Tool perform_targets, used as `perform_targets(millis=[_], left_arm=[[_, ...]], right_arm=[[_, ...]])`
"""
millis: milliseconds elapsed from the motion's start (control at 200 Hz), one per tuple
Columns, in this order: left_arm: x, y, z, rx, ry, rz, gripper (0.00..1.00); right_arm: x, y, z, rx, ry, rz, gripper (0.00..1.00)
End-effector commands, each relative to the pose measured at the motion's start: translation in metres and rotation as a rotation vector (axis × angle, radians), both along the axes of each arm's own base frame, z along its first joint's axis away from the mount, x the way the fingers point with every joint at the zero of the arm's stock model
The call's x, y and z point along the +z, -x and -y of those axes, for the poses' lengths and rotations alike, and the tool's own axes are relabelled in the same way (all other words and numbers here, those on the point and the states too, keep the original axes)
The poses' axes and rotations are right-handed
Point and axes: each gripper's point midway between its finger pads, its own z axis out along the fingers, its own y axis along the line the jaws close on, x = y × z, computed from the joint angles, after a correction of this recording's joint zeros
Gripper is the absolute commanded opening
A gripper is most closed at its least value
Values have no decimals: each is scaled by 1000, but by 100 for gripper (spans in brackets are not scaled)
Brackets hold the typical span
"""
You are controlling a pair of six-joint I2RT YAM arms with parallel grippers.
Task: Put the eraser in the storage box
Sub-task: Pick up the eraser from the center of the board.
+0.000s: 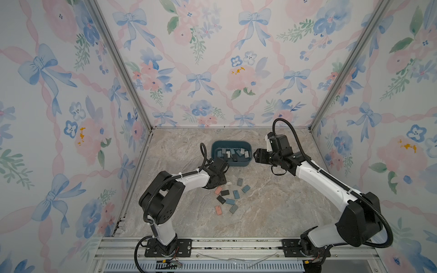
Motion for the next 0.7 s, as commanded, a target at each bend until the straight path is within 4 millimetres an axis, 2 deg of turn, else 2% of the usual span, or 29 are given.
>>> perform_targets(millis=[0, 250, 455, 605, 695], left_arm=[[-14, 14, -13, -24, -109, -57, 52], [-22, 19, -21, -28, -158, -80, 45], [-24, 19, -24, -42, -233, -90, 44], [-28, 21, -21, -63, -253, -106, 44], [-30, 22, -19, -68, -251, -113, 40]], right_arm=[[-1, 4, 7, -17, 2, -9, 70], [-2, 4, 6, -13, -1, -13, 70], [-4, 5, 7, -10, 9, -23, 70], [-6, 6, 8, -10, 12, -28, 70], [-6, 6, 9, -14, 14, -27, 70]])
